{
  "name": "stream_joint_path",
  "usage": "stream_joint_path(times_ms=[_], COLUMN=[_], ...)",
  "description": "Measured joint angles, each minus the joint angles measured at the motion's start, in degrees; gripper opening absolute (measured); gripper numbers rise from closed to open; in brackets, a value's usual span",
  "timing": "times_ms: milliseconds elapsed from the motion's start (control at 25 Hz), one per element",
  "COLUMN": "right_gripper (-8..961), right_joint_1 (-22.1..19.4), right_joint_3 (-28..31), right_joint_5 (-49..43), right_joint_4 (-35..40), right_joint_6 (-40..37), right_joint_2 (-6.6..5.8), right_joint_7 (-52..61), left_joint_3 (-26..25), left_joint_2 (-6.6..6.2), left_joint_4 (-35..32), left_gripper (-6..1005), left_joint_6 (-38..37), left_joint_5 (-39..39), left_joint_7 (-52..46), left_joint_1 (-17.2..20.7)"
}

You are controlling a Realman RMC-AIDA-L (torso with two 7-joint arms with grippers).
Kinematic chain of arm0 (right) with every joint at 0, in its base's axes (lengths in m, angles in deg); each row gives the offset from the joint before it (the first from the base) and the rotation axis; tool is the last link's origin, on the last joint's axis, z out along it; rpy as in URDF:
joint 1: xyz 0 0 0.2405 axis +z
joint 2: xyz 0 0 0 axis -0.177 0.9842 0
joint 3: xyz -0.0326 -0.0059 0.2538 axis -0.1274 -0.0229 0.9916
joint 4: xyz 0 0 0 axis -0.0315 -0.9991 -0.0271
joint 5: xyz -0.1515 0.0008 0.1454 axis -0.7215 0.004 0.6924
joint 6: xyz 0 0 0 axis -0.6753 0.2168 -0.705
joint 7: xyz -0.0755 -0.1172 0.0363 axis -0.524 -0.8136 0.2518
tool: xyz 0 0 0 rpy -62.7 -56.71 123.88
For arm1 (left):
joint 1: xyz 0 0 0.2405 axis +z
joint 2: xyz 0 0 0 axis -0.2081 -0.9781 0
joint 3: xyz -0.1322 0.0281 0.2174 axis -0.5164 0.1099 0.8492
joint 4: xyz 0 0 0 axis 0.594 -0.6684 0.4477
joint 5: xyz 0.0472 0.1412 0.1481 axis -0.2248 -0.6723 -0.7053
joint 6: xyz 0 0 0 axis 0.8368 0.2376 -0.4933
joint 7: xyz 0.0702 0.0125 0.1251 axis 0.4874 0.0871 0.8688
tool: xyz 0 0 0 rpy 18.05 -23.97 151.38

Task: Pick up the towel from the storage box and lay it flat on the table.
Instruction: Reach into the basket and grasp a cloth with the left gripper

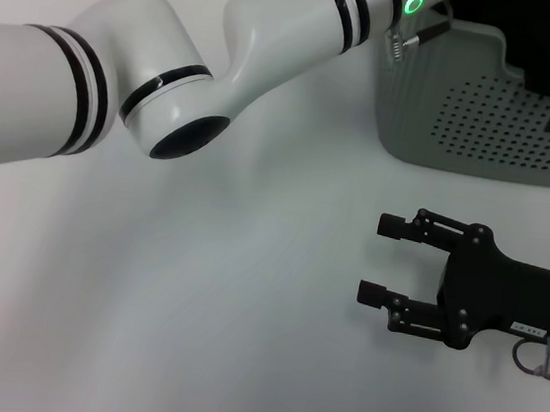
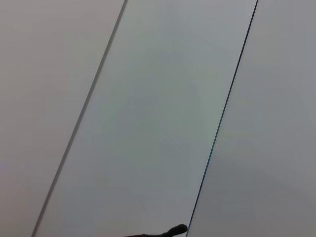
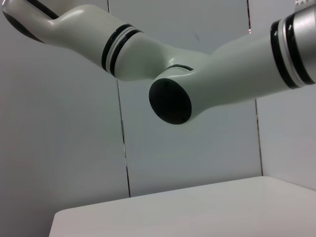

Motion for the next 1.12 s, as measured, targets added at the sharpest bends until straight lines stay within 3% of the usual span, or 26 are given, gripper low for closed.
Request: stream_joint_path(times_ms=[240,480,720,840,1120], right_gripper=[734,734,734,734,733], right_joint_1=[0.0,0.26,0.63,0.9,1.04], right_joint_3=[0.0,0.0,0.0,0.0,0.0], right_joint_5=[0.0,0.0,-0.01,-0.01,-0.01], right_joint_4=[0.0,0.0,0.0,0.0,0.01], right_joint_6=[-0.26,0.04,0.73,1.15,2.44], right_joint_2=[-0.02,-0.03,-0.02,0.04,0.07], right_joint_7=[0.0,0.0,0.0,0.0,0.0], left_joint_3=[0.2,-3.11,-4.06,-3.79,-3.95], left_joint_2=[0.0,0.0,0.0,0.0,0.0], left_joint_4=[-0.6,-3.93,-5.33,-5.6,-5.59], left_gripper=[35,41,200,442,509], left_joint_6=[0.36,0.5,5.23,7.85,9.43], left_joint_5=[-0.34,0.04,-0.19,-0.29,-0.29], left_joint_7=[1.49,5.28,5.21,5.44,5.49], left_joint_1=[-0.22,3.46,3.09,1.75,0.65])
